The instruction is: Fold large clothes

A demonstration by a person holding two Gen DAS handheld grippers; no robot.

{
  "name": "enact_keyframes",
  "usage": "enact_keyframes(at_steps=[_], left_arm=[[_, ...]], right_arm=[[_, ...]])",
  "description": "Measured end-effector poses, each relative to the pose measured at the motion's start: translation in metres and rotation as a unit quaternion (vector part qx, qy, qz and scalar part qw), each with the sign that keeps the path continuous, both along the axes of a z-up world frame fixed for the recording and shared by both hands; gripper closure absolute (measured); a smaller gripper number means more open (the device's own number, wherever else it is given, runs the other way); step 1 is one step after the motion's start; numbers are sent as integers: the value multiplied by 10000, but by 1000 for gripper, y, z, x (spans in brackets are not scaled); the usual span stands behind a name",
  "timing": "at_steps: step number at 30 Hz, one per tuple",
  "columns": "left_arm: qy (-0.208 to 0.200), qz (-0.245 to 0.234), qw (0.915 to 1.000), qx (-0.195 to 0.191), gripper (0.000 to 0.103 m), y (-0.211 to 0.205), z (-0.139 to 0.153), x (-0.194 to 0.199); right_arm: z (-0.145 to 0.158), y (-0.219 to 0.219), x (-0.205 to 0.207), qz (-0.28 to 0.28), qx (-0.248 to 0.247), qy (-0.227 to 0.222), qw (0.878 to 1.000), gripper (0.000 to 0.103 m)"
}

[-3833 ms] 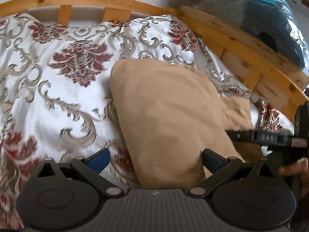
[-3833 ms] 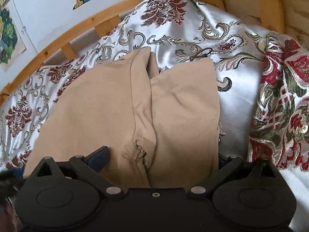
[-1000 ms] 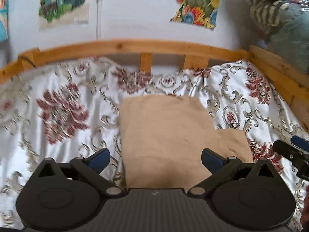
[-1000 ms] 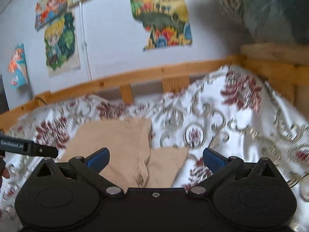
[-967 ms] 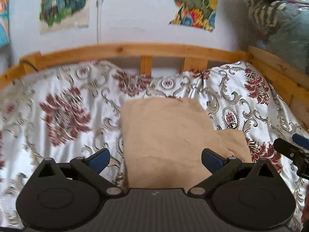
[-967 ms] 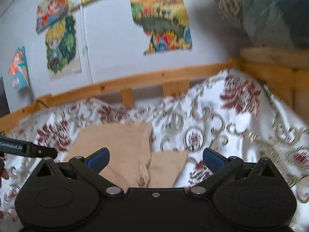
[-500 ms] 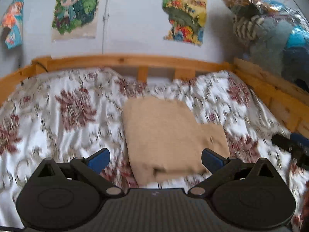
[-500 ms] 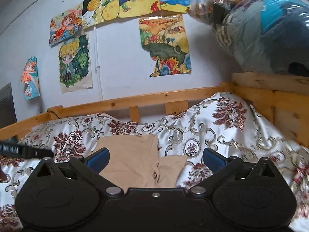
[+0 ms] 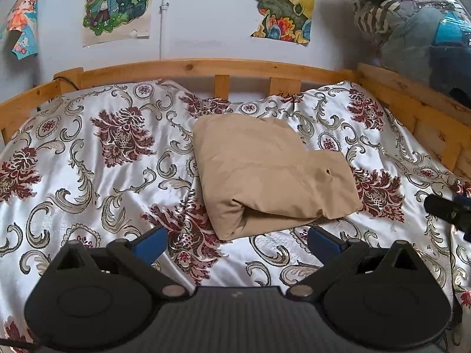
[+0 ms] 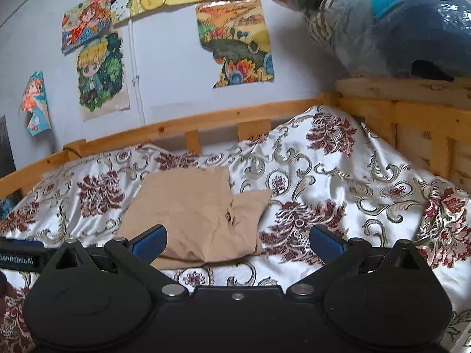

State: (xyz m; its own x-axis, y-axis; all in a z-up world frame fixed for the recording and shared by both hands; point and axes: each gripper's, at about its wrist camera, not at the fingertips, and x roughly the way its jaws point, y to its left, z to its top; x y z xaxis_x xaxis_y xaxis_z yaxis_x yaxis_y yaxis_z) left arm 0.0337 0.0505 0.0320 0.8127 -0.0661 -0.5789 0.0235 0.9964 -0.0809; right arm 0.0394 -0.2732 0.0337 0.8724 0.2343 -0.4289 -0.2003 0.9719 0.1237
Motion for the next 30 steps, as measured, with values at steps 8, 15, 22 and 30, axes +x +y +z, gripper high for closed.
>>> enact_keyframes(at_steps=[8, 15, 22, 30], left_arm=[[59, 15, 10000, 5, 1, 1, -2, 2], [111, 7, 9999, -15, 1, -1, -4, 1], [125, 32, 9999, -45, 1, -1, -4, 1], [157, 40, 9998, -105, 1, 1, -5, 3]], right_arm=[[-3, 4, 2, 38, -54, 64, 10000, 1], [-4, 2, 3, -42, -43, 115, 9999, 1], [-5, 0, 3, -123, -65, 126, 9998, 1], [-7, -1, 4, -186, -82, 181, 9996, 1]])
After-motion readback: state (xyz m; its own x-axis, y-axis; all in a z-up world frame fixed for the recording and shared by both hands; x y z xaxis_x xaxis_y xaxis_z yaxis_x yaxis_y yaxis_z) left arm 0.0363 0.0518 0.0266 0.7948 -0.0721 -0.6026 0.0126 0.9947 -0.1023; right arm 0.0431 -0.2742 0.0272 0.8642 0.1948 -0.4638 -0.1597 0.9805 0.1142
